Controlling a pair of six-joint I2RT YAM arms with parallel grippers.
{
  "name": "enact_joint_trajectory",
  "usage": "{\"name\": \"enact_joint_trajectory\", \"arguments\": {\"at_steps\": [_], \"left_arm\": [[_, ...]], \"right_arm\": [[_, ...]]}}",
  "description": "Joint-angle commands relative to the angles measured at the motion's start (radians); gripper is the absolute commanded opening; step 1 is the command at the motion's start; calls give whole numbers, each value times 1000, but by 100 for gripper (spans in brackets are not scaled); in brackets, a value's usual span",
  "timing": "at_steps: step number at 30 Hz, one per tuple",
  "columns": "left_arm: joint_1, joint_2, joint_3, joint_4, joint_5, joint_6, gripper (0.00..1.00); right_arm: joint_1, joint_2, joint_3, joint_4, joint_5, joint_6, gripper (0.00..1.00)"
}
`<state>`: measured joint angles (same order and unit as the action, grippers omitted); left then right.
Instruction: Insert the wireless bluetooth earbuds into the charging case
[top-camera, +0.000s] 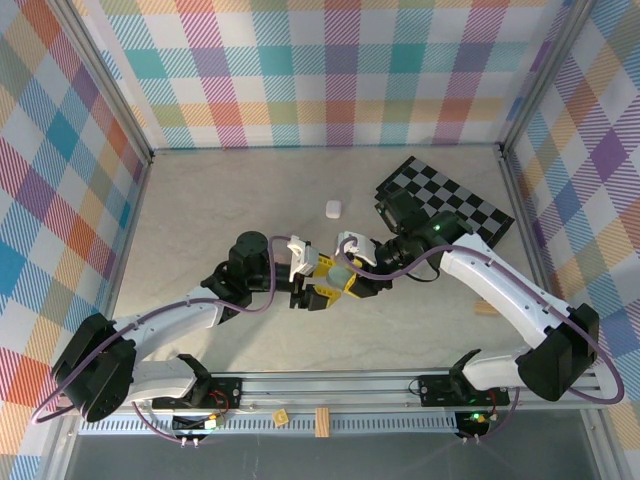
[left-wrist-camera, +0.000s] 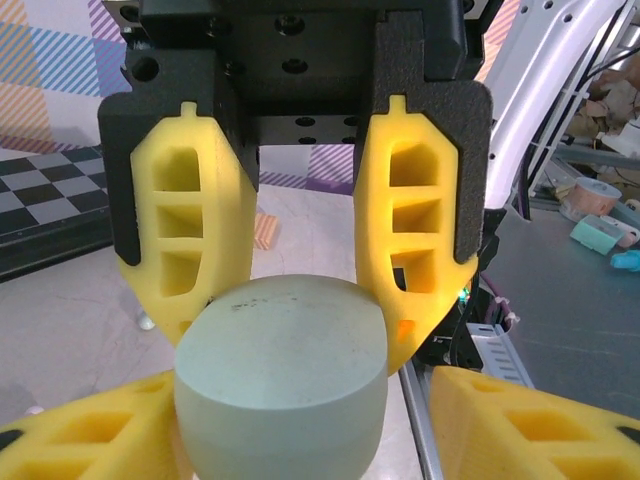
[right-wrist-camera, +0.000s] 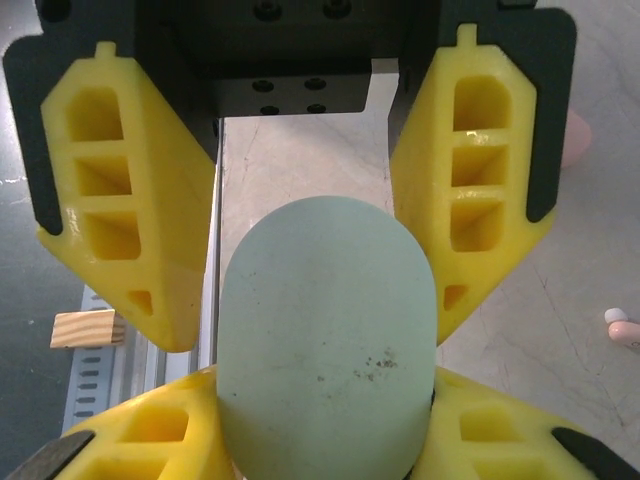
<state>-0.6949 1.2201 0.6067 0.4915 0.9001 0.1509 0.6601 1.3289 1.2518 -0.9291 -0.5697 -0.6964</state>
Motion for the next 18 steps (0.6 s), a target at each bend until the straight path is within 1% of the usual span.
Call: {"name": "enact_joint_trajectory", "arguments": {"at_steps": [1,8,12,16,18], "left_arm": [[-15,5,27,-3,19,18,62],[-15,6,35,-1,25,16,55],[-17,10,39,-2,31,15,49],[-17,10,43,0,36,13,48],[-17,10,44,-1,40,11,46]], "right_arm": [[2,-21,15,26,-41,-19,24],[3,-22,6,28,-48,-15,21],[3,-18,6,30,-46,-17,21],[4,-4,6,26,-38,-21,21],[4,2,8,25,-35,-22,21]]}}
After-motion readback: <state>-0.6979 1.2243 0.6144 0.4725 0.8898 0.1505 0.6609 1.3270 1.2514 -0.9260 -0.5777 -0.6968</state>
